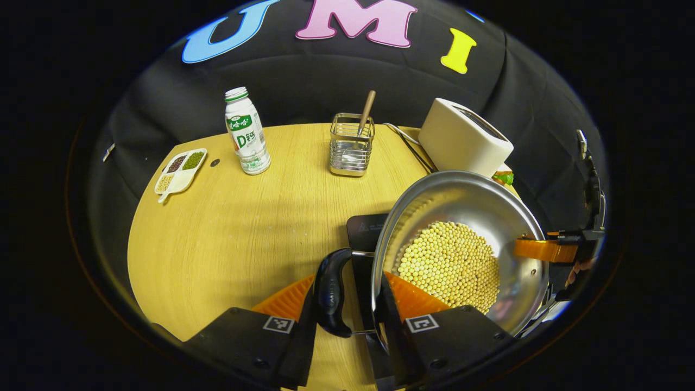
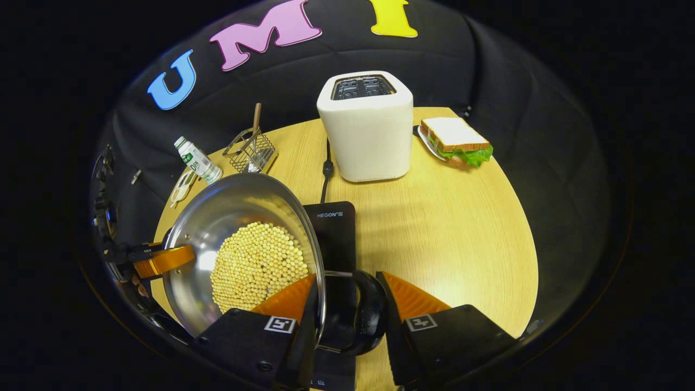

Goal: First push the handle of the pot to place it horizontally, then grasp the pot with both hands and set it on the induction cooktop.

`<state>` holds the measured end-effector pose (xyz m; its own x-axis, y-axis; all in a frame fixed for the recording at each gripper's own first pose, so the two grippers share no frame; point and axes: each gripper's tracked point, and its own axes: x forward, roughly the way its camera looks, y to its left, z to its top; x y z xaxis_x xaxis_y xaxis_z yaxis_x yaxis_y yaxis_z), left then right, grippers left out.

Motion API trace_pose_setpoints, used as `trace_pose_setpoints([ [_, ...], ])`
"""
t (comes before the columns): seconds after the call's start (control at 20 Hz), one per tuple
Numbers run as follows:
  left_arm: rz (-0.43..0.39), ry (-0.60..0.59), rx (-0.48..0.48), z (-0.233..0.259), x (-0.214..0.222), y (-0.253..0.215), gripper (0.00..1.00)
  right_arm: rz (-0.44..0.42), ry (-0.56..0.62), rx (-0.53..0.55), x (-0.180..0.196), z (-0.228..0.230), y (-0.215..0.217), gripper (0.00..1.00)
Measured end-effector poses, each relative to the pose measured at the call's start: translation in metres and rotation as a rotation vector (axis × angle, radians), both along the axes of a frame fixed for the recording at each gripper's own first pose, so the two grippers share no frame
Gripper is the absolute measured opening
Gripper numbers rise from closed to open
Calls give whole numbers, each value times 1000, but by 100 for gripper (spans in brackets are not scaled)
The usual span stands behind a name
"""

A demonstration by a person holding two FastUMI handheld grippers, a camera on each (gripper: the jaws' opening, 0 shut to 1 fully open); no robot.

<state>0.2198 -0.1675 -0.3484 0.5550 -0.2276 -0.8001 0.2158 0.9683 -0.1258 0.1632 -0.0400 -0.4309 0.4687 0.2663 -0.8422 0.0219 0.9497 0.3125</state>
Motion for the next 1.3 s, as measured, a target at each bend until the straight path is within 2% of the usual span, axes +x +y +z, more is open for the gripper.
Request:
trace_pose_setpoints([
  [0.15, -1, 5, 2, -1, -2, 0, 63, -1, -4, -11, 1, 0, -1, 61],
  [0.2, -1, 5, 5, 0, -2, 0, 63, -2, -6, -17, 1, 0, -1, 58],
  [0.25, 1, 6, 8, -1, -2, 2, 64, -2, -10, -22, 1, 1, -1, 63],
  [0.35, 9, -2, 18, -1, -2, 6, 67, 1, -14, -30, -1, 1, -2, 66],
  [0.4, 11, -9, 9, 1, -4, 6, 75, -1, -16, -26, -2, 3, -2, 71],
  [0.45, 16, -14, -5, 1, -5, 7, 80, -9, -19, -21, -2, 4, -3, 80],
  [0.5, 20, -14, -20, 3, -7, 8, 88, -23, -25, -13, -2, 6, -4, 92],
  [0.55, 28, -21, -26, 5, -8, 10, 92, -39, -28, -2, -2, 7, -5, 98],
  [0.6, 39, -29, -23, 8, -9, 14, 96, -53, -29, 3, -3, 8, -8, 98],
  [0.8, 42, -84, -20, 26, -12, 21, 96, -88, -72, -7, -5, 24, -14, 99],
  [1.1, 32, -167, -36, 59, -32, 28, 96, -177, -211, 30, -10, 83, -17, 99],
  [1.3, 24, -291, -24, 96, -44, 41, 96, -202, -329, -5, -18, 124, -21, 99],
])
